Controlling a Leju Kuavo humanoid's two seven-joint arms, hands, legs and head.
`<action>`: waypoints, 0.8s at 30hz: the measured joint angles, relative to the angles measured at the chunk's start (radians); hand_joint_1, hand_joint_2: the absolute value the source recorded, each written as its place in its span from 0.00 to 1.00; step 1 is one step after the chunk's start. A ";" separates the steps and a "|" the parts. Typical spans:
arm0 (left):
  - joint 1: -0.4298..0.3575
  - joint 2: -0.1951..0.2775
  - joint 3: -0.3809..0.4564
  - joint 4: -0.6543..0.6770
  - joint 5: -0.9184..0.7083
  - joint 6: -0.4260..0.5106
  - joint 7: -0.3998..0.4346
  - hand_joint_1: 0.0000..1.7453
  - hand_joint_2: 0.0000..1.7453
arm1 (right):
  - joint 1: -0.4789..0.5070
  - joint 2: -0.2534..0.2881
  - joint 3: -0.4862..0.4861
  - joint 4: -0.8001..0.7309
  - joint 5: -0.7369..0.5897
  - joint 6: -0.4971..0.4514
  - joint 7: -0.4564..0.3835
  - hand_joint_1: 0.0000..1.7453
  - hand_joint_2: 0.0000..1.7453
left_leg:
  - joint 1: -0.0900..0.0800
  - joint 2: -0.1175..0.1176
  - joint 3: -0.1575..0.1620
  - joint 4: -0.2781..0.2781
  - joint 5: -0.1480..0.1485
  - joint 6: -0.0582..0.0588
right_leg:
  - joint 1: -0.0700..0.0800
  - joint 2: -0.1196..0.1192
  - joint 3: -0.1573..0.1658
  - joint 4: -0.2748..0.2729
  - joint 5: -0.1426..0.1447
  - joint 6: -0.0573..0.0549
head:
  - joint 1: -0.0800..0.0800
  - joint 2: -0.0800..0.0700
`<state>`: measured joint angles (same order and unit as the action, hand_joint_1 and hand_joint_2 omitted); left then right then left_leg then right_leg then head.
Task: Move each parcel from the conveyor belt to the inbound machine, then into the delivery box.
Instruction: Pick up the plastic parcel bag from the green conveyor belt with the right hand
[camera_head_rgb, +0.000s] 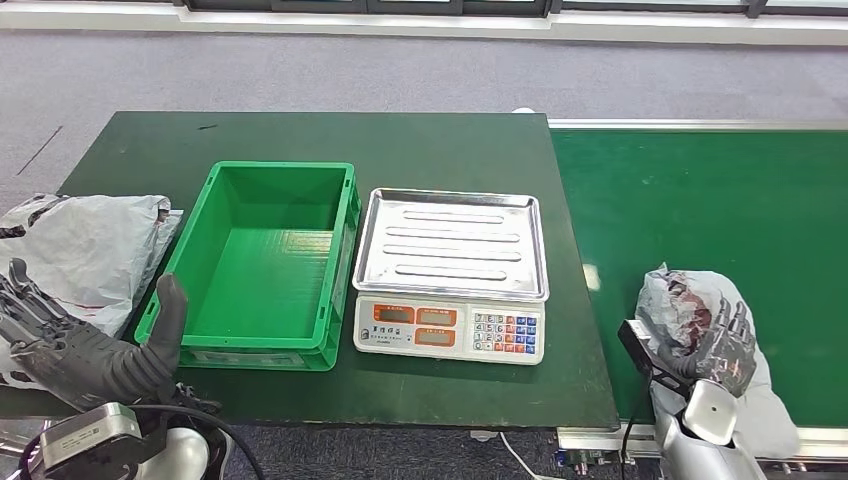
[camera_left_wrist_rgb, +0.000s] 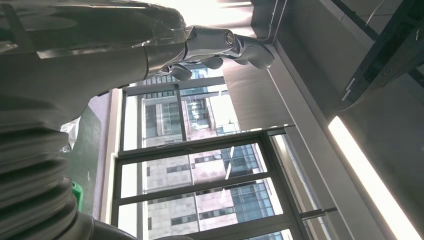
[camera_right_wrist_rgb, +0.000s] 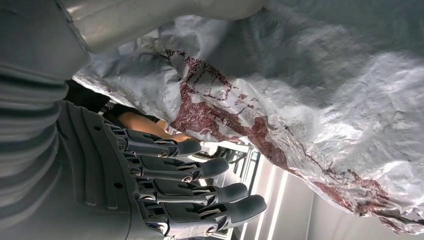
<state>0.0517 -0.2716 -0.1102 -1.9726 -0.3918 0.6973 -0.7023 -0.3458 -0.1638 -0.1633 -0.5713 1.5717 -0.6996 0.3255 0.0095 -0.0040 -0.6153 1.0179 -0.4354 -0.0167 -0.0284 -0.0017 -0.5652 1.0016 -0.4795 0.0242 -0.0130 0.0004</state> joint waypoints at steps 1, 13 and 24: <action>0.000 0.000 0.000 0.000 0.000 0.000 0.000 0.00 1.00 | 0.000 0.000 0.000 0.001 0.000 0.000 0.000 0.00 1.00 | 0.000 0.000 0.000 0.000 0.000 0.000 | 0.000 0.000 0.000 0.000 0.000 0.000 | 0.000 0.000; 0.000 0.000 0.000 0.000 0.000 0.000 0.000 0.00 1.00 | -0.004 0.005 -0.002 0.014 0.000 0.000 0.004 0.00 1.00 | 0.000 0.000 0.000 0.000 0.000 0.000 | 0.000 0.000 0.000 0.000 0.000 0.000 | 0.000 0.000; 0.000 0.000 0.000 0.000 -0.015 0.000 0.000 0.00 1.00 | -0.041 0.008 -0.026 0.131 -0.017 0.007 0.027 1.00 1.00 | 0.000 0.000 0.000 0.000 0.000 0.000 | 0.000 0.000 0.000 0.000 0.000 0.000 | 0.000 0.000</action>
<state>0.0521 -0.2716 -0.1102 -1.9726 -0.4067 0.6973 -0.7023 -0.3867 -0.1559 -0.1895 -0.4398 1.5543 -0.6926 0.3521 0.0096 -0.0042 -0.6151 1.0180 -0.4353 -0.0166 -0.0284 -0.0020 -0.5649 1.0015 -0.4795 0.0242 -0.0130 0.0004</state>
